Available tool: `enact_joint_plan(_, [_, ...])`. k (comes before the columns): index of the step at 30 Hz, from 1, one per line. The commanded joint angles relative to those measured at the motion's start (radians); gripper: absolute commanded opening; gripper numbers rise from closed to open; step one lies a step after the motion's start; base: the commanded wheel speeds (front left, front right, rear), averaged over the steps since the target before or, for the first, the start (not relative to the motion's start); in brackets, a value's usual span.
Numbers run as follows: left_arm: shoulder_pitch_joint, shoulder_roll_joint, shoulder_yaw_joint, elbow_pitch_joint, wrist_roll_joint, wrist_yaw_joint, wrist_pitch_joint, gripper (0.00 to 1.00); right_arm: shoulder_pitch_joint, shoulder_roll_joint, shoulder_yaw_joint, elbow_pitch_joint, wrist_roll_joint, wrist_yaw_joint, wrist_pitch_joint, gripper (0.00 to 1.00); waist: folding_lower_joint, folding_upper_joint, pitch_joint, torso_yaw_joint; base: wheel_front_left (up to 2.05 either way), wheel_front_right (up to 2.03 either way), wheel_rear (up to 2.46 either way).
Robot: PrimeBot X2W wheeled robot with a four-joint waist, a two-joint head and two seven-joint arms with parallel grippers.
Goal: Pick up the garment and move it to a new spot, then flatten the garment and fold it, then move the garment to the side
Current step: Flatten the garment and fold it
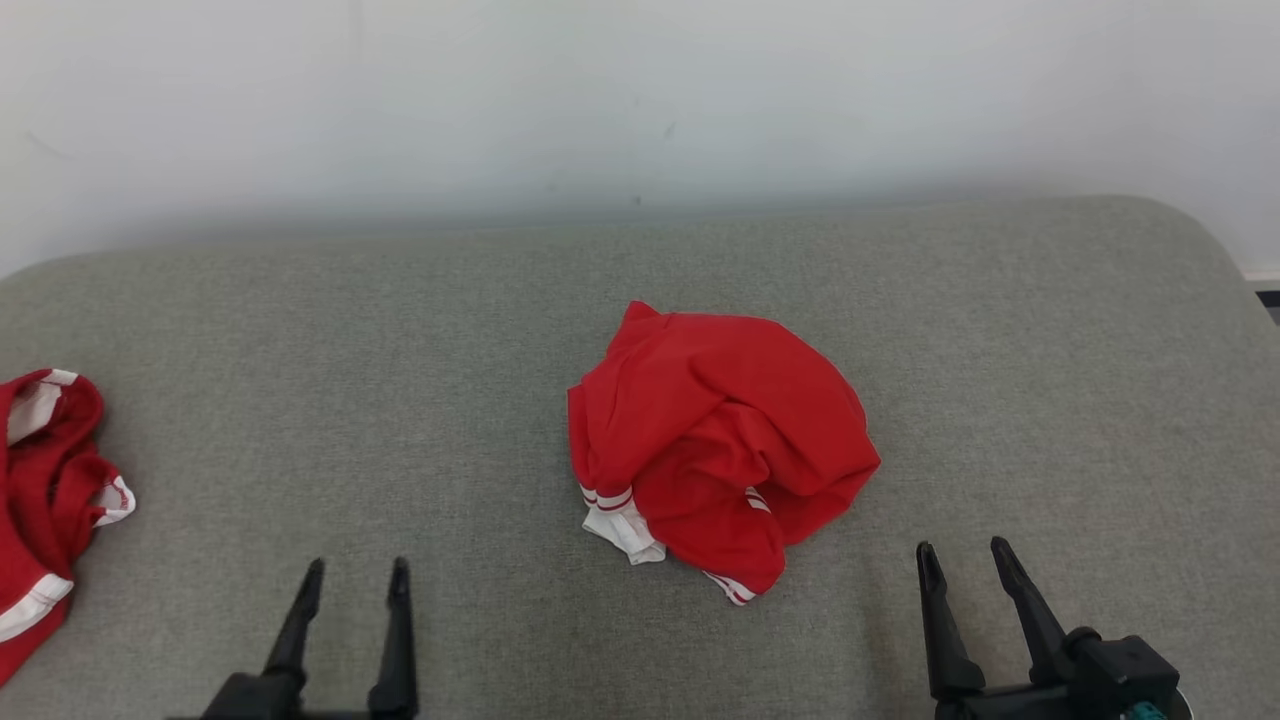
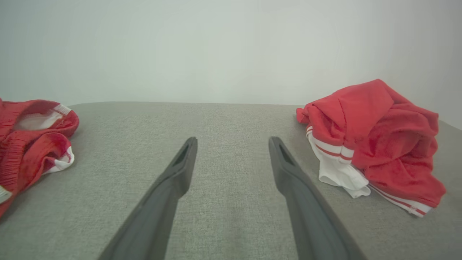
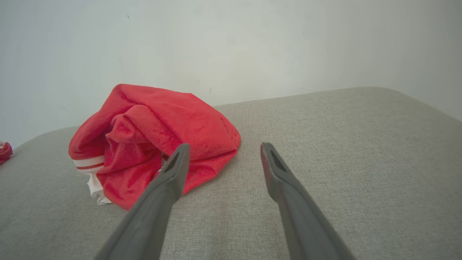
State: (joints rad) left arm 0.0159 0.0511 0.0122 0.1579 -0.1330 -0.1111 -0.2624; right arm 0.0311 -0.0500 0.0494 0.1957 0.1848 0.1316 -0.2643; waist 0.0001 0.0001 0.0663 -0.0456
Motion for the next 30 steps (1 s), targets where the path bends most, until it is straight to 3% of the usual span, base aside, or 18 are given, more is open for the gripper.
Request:
enact_joint_plan(1, [-0.045,-0.001,-0.04,0.029,-0.013,-0.009,-0.001,1.0,-0.017,0.0,0.008,-0.004,0.009,-0.002,-0.002,1.0,-0.0001,-0.0001,0.017,-0.019,0.0,0.0,0.0])
enact_joint_plan(6, [-0.118,-0.001,-0.114,0.086,-0.023,-0.016,-0.001,1.0,-0.037,-0.001,0.012,-0.005,0.018,-0.002,-0.002,1.0,-0.0001,-0.0001,0.042,-0.053,0.0,0.0,0.0])
enact_joint_plan(16, [-0.265,0.0,-0.229,0.267,-0.029,-0.018,-0.001,1.0,-0.074,0.0,0.013,-0.005,0.045,-0.002,-0.002,1.0,-0.0001,-0.0001,0.108,-0.186,0.0,0.0,0.0])
enact_joint_plan(20, [-0.306,0.003,-0.237,0.369,-0.019,-0.019,-0.001,1.0,-0.083,0.0,0.018,-0.006,0.065,-0.002,-0.002,1.0,-0.0001,-0.0001,0.13,-0.236,0.0,0.0,0.0])
enact_joint_plan(28, [-0.352,0.003,-0.183,0.483,-0.009,-0.005,-0.001,1.0,-0.088,0.0,0.017,-0.003,0.071,-0.002,-0.002,1.0,-0.0001,-0.0001,0.131,-0.261,0.0,0.0,0.0])
enact_joint_plan(30, [-0.358,0.002,-0.177,0.498,-0.017,-0.006,-0.001,0.04,-0.082,0.0,0.012,-0.003,0.069,-0.002,-0.002,1.0,-0.0001,-0.0001,0.124,-0.258,0.0,0.0,0.0])
